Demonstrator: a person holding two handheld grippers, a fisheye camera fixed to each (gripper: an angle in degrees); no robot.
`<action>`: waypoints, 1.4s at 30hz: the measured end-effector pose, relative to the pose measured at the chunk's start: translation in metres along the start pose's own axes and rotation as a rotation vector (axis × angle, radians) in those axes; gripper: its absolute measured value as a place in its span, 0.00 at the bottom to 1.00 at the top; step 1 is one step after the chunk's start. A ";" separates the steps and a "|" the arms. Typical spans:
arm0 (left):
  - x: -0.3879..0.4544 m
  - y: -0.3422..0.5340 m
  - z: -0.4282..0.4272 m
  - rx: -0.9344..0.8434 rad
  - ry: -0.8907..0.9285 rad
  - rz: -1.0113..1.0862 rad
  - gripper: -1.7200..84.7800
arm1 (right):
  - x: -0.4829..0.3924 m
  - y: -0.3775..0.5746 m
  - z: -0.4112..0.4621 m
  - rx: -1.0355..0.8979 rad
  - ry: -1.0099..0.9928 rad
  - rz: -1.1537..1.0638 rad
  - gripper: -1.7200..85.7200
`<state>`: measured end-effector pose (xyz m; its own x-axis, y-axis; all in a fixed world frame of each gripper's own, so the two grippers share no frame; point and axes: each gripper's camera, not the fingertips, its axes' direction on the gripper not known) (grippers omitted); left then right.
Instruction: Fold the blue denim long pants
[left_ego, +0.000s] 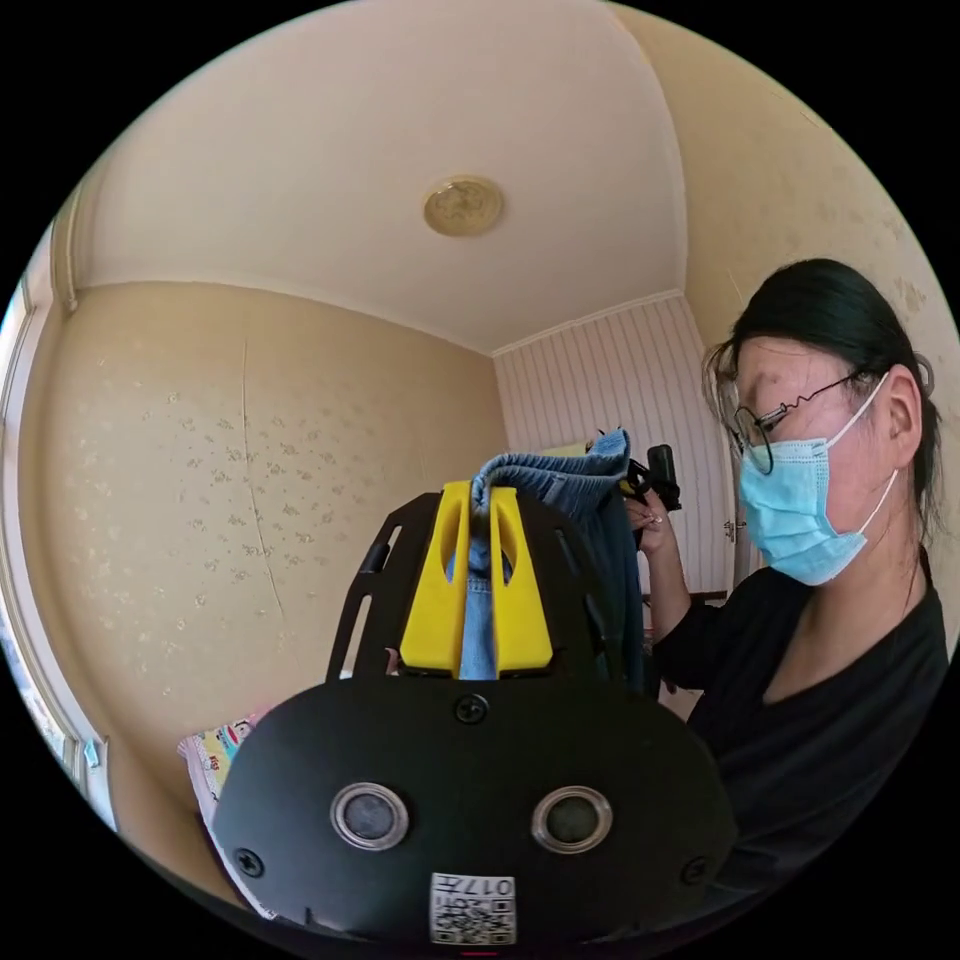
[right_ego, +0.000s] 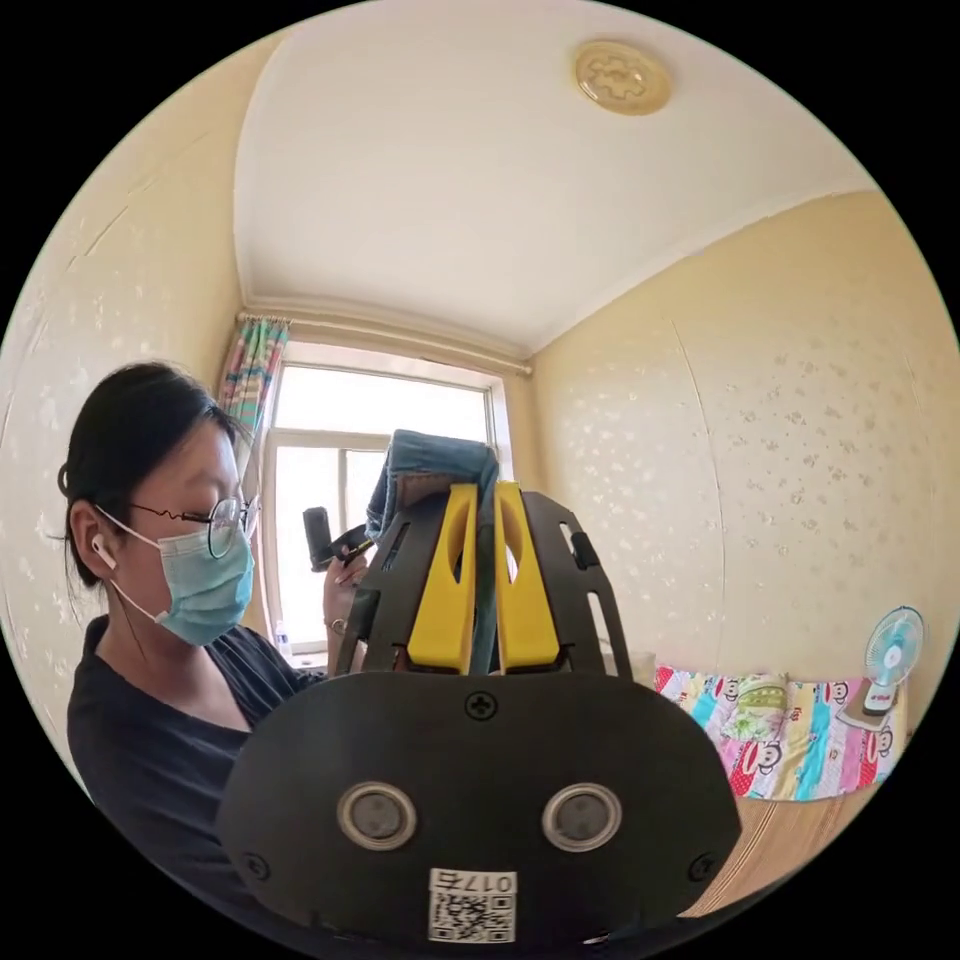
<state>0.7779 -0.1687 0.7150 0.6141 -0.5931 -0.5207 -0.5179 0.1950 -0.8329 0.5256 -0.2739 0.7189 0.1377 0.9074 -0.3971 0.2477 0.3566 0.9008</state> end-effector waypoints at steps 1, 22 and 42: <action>-0.008 0.000 0.003 -0.015 0.001 -0.013 0.06 | 0.006 -0.011 0.010 -0.036 0.035 0.009 0.05; -0.610 0.269 0.358 -0.678 -0.338 -0.887 0.09 | 0.605 -0.037 0.422 -0.746 0.957 0.432 0.08; -0.504 0.671 0.145 -1.231 -0.443 -0.821 0.12 | 0.576 0.336 0.324 -1.372 0.621 0.592 0.08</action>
<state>0.2070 0.3739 0.3912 0.9724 0.1036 -0.2091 0.0220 -0.9327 -0.3599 0.9989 0.2968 0.7360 -0.5758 0.8067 -0.1332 -0.7421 -0.4472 0.4993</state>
